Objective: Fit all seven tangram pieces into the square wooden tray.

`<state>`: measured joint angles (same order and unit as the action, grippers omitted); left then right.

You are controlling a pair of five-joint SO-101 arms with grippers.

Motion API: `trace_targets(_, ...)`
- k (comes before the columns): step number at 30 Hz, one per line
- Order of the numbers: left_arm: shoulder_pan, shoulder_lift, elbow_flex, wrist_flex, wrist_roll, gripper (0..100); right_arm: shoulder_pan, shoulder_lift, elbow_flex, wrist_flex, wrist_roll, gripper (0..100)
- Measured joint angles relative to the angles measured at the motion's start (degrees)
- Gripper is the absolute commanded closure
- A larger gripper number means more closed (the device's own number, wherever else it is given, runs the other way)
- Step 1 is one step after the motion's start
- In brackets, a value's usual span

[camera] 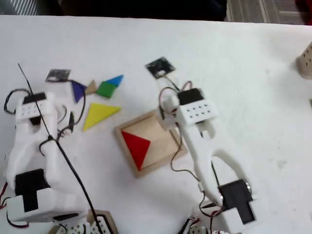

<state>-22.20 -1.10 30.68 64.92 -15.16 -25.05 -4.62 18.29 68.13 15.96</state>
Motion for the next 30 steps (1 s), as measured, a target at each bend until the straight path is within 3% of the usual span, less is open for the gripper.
trace_targets(2,-2.5,0.0,2.3,-4.3,4.2,97,-2.9,2.2,-1.5,-2.6,2.1,94.0)
trace_targets(6,-11.1,0.0,2.8,-10.2,16.1,89,-9.3,9.3,-4.7,-7.5,13.4,81.2)
trace_targets(9,-15.8,0.0,2.8,-12.0,24.8,83,-12.0,15.5,-9.1,-8.7,19.4,72.2)
trace_targets(13,-18.2,0.0,2.8,-12.3,32.8,82,-14.0,24.0,-17.1,-8.4,26.9,66.7)
trace_targets(20,-18.0,0.0,3.3,-13.9,33.9,82,-19.4,40.7,-38.5,0.1,36.3,66.8)
trace_targets(30,-18.0,0.0,4.8,-16.1,33.9,82,-22.4,72.7,-86.2,15.7,37.5,69.7)
